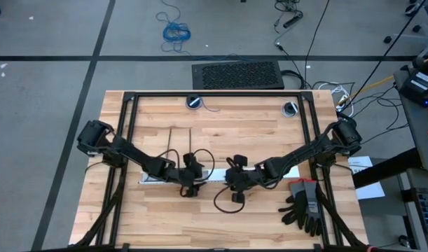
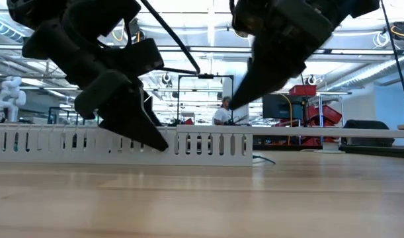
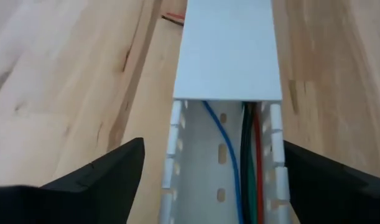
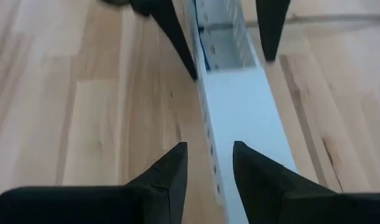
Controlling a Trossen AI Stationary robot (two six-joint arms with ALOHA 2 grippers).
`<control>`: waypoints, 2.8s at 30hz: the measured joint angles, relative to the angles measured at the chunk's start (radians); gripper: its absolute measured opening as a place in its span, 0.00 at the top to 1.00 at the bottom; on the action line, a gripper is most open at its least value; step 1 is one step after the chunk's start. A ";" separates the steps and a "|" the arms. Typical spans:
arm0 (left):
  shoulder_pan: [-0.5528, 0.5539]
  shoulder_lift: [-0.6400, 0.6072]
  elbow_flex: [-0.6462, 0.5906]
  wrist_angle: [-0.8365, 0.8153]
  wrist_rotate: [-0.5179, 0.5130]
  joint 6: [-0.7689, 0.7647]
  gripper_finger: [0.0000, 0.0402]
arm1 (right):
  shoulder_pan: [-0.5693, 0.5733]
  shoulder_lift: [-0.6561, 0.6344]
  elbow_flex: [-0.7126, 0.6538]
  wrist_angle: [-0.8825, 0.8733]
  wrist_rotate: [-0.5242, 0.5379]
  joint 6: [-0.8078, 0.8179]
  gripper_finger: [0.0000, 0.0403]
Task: Ziptie cables
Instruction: Close the white cable duct
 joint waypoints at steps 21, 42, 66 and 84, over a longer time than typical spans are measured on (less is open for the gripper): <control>0.003 0.166 0.004 0.137 0.004 -0.052 0.28 | -0.050 0.060 0.016 0.216 0.003 -0.126 0.83; 0.005 0.169 0.002 0.171 0.052 -0.051 0.39 | -0.133 0.180 0.019 0.288 -0.105 -0.121 1.00; 0.005 0.170 0.013 0.188 0.072 -0.040 0.34 | -0.014 -0.006 0.015 0.261 0.060 -0.221 1.00; 0.001 -0.053 0.042 -0.139 0.034 -0.023 0.12 | -0.015 0.105 0.015 0.202 0.056 -0.074 1.00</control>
